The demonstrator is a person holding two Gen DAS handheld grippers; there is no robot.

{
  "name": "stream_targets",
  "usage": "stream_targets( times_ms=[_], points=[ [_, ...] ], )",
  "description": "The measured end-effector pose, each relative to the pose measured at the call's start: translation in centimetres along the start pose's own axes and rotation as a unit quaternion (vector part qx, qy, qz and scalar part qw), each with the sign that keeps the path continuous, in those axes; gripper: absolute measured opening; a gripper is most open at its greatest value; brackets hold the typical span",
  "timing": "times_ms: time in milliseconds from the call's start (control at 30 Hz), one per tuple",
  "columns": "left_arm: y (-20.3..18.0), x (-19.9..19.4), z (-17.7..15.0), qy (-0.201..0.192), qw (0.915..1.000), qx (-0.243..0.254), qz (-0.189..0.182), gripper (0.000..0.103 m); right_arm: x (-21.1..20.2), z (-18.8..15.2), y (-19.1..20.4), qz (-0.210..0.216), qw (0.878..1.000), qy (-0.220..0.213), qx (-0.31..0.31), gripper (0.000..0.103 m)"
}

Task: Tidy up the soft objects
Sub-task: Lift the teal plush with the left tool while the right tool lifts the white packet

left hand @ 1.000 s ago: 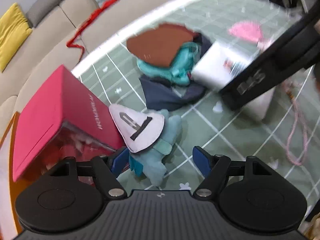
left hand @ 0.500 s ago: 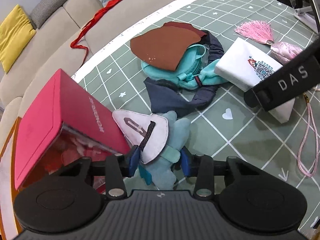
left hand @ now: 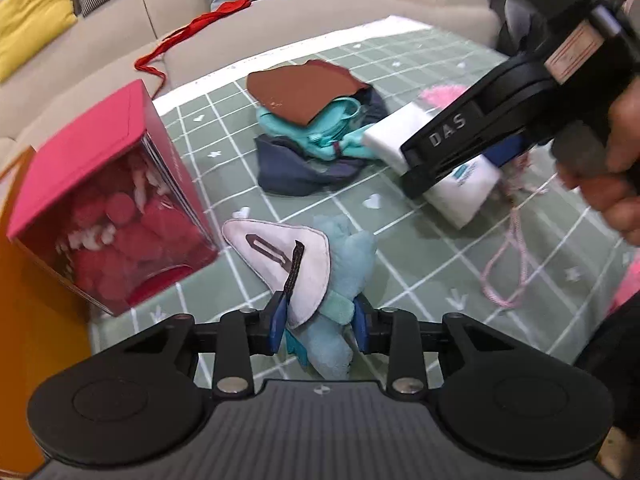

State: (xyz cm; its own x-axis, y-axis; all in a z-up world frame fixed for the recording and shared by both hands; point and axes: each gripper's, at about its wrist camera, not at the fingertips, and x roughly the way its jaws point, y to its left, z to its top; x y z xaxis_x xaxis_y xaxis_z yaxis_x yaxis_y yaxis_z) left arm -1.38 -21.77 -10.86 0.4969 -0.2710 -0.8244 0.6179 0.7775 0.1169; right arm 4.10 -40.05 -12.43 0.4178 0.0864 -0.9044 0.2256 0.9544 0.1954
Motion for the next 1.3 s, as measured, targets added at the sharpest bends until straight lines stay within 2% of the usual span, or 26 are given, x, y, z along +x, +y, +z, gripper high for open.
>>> stream_targets(
  times_ms=[133,233,533,700,900,1067,1300],
  points=[
    [0.3,-0.9,-0.5,-0.032,0.9995,-0.006,0.002,0.036,-0.1,0.0,0.0,0.002,1.000,-0.002,-0.002,0.075],
    [0.8,-1.8,-0.5,-0.059,0.9979,-0.016,-0.020,0.036,-0.5,0.0,-0.1,0.004,1.000,-0.009,0.001,0.075],
    [1.2,-1.9,-0.2,-0.062,0.9964,-0.040,-0.041,0.035,-1.5,0.0,0.3,0.017,1.000,-0.010,-0.004,0.075],
    [1.5,-2.8,-0.1,-0.089,0.9928,-0.051,-0.061,0.034,-2.0,0.0,-0.1,0.020,1.000,-0.007,0.015,0.075],
    [2.1,-3.8,0.3,-0.115,0.9860,-0.078,-0.091,0.033,-3.3,0.5,-0.9,0.027,0.999,-0.032,0.024,0.075],
    [1.8,-3.4,0.3,-0.108,0.9875,-0.077,-0.085,0.033,-4.5,0.9,-1.6,0.032,0.997,-0.055,0.033,0.075],
    [1.3,-3.2,0.8,-0.099,0.9887,-0.074,-0.085,0.033,-4.7,1.2,-2.1,0.034,0.997,-0.051,0.051,0.075]
  ],
)
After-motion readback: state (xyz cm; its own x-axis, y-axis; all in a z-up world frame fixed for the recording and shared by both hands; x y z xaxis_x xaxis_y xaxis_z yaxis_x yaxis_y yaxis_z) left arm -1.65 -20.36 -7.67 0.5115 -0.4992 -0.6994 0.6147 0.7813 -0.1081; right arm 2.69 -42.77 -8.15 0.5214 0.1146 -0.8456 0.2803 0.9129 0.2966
